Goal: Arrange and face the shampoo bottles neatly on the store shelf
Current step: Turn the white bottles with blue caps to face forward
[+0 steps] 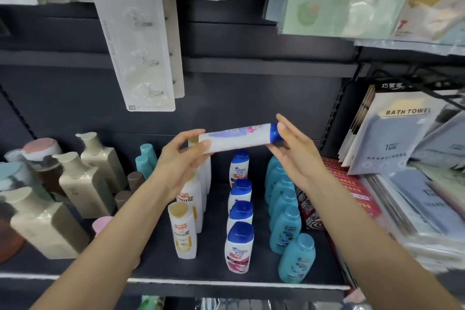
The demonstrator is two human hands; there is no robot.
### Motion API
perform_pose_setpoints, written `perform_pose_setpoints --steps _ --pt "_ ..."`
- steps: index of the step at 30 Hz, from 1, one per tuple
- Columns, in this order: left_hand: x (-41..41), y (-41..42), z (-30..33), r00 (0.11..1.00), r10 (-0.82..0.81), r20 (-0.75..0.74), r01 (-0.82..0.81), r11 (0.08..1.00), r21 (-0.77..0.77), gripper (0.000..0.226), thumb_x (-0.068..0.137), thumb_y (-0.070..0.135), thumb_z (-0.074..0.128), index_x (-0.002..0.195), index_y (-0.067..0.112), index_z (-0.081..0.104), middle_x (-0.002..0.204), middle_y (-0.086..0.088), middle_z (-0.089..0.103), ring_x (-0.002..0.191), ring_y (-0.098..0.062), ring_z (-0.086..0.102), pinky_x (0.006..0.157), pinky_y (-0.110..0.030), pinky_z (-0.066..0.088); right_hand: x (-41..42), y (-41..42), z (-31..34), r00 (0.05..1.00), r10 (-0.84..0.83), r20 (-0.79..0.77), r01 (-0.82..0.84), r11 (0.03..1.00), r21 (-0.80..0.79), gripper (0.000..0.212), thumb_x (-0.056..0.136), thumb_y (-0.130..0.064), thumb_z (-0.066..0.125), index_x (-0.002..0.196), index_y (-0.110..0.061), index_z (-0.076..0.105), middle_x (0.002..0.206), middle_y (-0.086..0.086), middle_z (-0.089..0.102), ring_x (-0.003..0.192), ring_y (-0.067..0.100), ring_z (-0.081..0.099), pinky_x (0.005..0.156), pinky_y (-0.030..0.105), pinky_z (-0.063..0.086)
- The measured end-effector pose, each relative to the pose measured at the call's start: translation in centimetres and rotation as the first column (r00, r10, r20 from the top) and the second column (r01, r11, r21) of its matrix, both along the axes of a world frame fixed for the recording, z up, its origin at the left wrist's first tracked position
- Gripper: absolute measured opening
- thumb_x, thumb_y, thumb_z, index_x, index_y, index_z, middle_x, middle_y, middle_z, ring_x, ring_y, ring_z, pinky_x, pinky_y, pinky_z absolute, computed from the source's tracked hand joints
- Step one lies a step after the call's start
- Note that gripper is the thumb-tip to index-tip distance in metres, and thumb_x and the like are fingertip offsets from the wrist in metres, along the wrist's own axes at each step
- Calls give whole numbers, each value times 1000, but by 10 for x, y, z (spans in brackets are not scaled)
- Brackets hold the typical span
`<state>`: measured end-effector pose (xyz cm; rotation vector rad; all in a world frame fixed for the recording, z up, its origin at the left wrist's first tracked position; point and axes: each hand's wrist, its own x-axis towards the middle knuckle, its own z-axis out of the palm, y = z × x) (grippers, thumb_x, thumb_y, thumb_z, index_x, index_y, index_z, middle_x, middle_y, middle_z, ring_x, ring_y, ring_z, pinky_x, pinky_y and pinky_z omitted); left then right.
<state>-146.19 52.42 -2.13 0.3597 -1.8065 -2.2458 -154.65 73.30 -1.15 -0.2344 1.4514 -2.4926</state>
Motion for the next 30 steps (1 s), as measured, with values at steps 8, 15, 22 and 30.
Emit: perform_pose_setpoints --steps 8,15,22,30 --pt "24 0 10 959 -72 -275 -69 879 -472 54 73 -3 73 116 25 58 119 0 63 112 -14 60 98 -35 49 7 6 -11 996 78 -54 -75 996 46 35 96 -3 46 131 -4 51 118 8 66 108 15 64 93 26 51" --pt "32 -2 8 930 -88 -356 -107 863 -494 56 72 -12 71 108 30 61 119 -5 59 118 -19 57 100 -43 47 10 7 -12 989 114 -90 -113 993 10 33 95 -3 46 126 -10 55 121 5 66 114 15 61 90 22 51" --pt "36 -4 10 973 -17 -230 -77 917 -392 40 73 6 73 107 24 65 104 0 70 98 -18 66 85 -34 54 12 3 -5 998 58 4 -58 998 -4 13 94 -18 53 99 -11 63 94 3 71 90 13 67 73 22 56" --pt "27 1 9 991 85 104 -92 994 61 41 81 45 62 100 9 66 85 -9 72 76 -14 68 71 -25 52 15 -3 4 976 203 -83 -211 971 -110 40 90 -13 52 129 -2 52 125 14 61 116 22 59 94 29 51"
